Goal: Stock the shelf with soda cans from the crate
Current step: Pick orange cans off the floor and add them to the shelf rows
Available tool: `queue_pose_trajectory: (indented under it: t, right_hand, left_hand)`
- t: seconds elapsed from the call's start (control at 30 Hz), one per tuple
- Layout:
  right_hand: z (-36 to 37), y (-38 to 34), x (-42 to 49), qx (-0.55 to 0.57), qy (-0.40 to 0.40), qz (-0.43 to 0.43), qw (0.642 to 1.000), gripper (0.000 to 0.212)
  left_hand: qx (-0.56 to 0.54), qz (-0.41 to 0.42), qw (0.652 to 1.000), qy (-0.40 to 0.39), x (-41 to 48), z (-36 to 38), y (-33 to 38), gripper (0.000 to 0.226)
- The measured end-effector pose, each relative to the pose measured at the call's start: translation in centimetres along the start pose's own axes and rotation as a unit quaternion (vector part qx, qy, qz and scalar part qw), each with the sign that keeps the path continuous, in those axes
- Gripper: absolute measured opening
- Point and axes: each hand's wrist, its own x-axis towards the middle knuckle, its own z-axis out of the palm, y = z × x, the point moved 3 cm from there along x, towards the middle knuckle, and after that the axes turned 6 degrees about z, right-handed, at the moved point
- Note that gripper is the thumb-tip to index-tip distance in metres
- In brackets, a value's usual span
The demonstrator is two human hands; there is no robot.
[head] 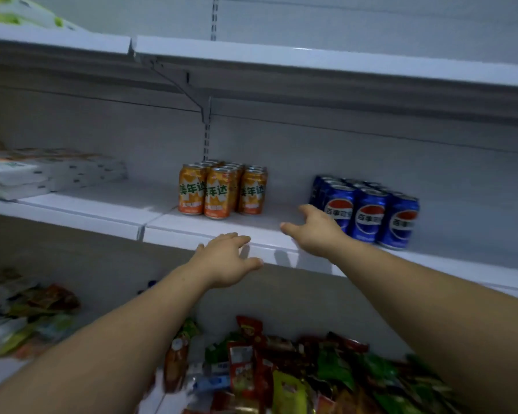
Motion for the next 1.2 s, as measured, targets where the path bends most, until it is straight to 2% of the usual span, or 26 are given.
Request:
queue_pose_trajectory:
  t: [0.1, 0.27, 0.43, 0.53, 0.63, 0.8, 0.93, 1.13, 1.2]
  right_hand:
    - [-3.4, 5.0, -4.8, -0.042, 0.010, 0.027, 0.999, 0.076]
    - [-8.7, 14.2, -13.0, -0.068, 0.022, 0.105, 0.992, 0.074]
    - [-11.9, 23.6, -19.9, -0.065, 0.026, 0.192, 0.979, 0.077]
    - [-11.9, 29.5, -23.7, -0.056, 0.005, 0.237, 0.970, 0.071]
    - [-10.5, 35.4, -27.0, -0.062, -0.026, 0.277, 0.958, 0.063]
    - [-5.6, 45.3, -30.7, -0.074, -0.089, 0.357, 0.927, 0.076]
    - [-0.9, 51.9, -31.9, -0.070, -0.142, 0.401, 0.902, 0.066]
    - [6.8, 60.0, -30.3, -0.023, -0.197, 0.424, 0.884, 0.061]
    - [9.9, 62.2, -29.0, 0.009, -0.210, 0.433, 0.877, 0.070]
  left_hand:
    - [-0.059, 0.043, 0.997, -0.033, -2.0, 3.3, 5.8, 0.075]
    - [-0.092, 0.114, 0.985, -0.094, -6.3, 9.5, 15.8, 0.072]
    - [-0.096, 0.172, 0.965, -0.173, -10.9, 15.5, 23.7, 0.070]
    - [-0.072, 0.193, 0.952, -0.228, -12.8, 20.0, 27.1, 0.070]
    - [-0.044, 0.205, 0.936, -0.283, -14.7, 25.2, 29.4, 0.072]
    - [-0.001, 0.222, 0.894, -0.390, -16.7, 34.4, 30.9, 0.069]
    - [0.016, 0.209, 0.862, -0.461, -16.7, 40.8, 30.6, 0.071]
    - [0.030, 0.177, 0.836, -0.519, -14.4, 49.2, 29.1, 0.054]
    - [0.016, 0.165, 0.831, -0.531, -13.4, 52.3, 28.4, 0.054]
